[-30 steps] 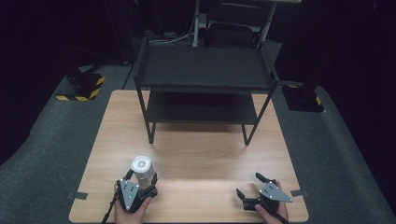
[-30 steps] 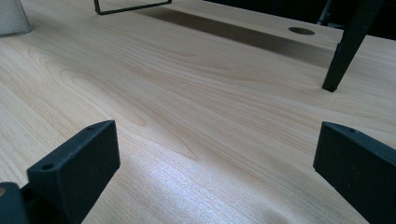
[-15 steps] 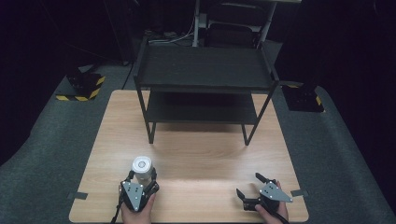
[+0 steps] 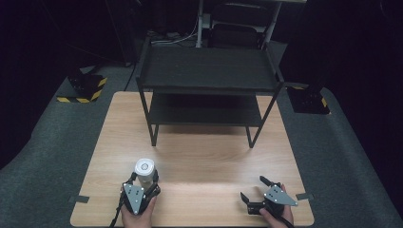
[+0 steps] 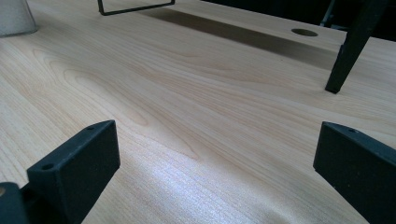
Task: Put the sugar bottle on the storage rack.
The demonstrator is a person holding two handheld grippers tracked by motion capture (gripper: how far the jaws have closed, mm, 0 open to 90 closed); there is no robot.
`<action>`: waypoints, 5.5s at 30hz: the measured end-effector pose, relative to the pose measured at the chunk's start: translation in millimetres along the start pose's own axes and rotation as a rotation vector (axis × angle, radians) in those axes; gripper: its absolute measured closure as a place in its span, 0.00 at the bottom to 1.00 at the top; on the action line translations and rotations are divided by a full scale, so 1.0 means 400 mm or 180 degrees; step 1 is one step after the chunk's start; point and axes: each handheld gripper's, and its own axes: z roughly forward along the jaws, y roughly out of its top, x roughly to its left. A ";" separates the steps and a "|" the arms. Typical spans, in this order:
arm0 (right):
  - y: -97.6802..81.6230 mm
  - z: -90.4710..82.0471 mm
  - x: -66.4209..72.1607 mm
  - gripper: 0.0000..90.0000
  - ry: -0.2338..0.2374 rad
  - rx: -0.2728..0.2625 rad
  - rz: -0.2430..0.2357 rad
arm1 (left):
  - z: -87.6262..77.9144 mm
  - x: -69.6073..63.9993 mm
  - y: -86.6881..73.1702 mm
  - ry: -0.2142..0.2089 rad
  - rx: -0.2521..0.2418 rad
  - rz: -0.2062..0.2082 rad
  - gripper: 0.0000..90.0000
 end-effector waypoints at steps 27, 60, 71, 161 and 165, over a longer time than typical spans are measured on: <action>0.000 0.000 0.002 0.00 -0.0010 -0.0004 -0.0010 | 0.013 0.045 0.085 -0.0379 -0.0050 -0.0002 0.35; -0.003 0.000 -0.001 0.00 0.0002 -0.0022 -0.0009 | 0.151 -0.021 0.335 -0.0774 -0.0267 0.0017 0.35; -0.004 -0.001 -0.001 0.00 0.0007 -0.0030 -0.0010 | 0.212 -0.047 0.389 -0.0800 -0.0313 0.0001 0.35; -0.015 -0.004 -0.008 0.00 0.0064 -0.0113 -0.0034 | 0.427 -0.101 0.402 -0.0882 -0.0276 -0.0089 0.01; -0.015 -0.003 -0.008 0.00 0.0063 -0.0110 -0.0039 | 0.391 -0.084 0.389 -0.0917 -0.0329 -0.0086 0.01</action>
